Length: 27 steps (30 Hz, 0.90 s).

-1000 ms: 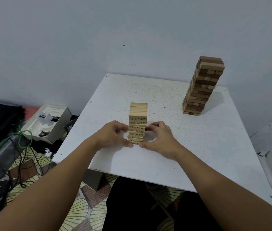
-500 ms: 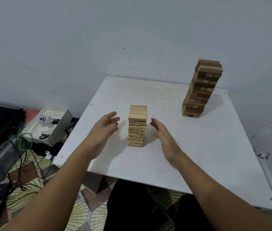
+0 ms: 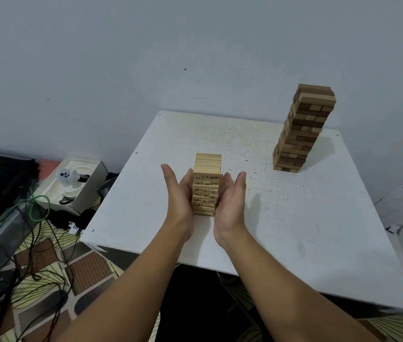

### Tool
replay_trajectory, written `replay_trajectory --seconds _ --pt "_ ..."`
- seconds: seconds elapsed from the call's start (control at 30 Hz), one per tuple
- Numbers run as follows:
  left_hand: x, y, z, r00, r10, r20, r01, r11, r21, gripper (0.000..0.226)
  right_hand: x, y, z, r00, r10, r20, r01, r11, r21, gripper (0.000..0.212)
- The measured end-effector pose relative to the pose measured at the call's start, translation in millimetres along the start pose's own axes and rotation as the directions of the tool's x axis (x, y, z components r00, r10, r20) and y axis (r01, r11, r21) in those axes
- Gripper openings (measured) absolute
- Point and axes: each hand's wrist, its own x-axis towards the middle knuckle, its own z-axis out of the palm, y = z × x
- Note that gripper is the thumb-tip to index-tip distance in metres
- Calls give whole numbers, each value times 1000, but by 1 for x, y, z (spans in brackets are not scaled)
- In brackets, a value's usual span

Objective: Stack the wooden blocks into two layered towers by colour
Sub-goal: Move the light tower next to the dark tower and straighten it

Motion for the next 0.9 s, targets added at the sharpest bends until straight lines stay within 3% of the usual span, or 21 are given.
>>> replay_trajectory --seconds 0.13,0.3,0.6,0.9 --pt "1 -2 -1 999 27 48 -27 1000 12 105 -5 0 5 1000 -30 -6 30 999 -45 117" --pt "3 -7 -1 997 14 73 -14 1000 2 109 -7 -5 6 996 -81 28 83 995 -61 75" --pt "0 -6 0 995 28 95 -27 1000 -5 109 -12 -10 8 996 -70 58 72 997 -39 67" --pt "-3 -6 4 995 50 86 -52 998 18 106 -9 0 6 992 -80 96 93 987 -131 67"
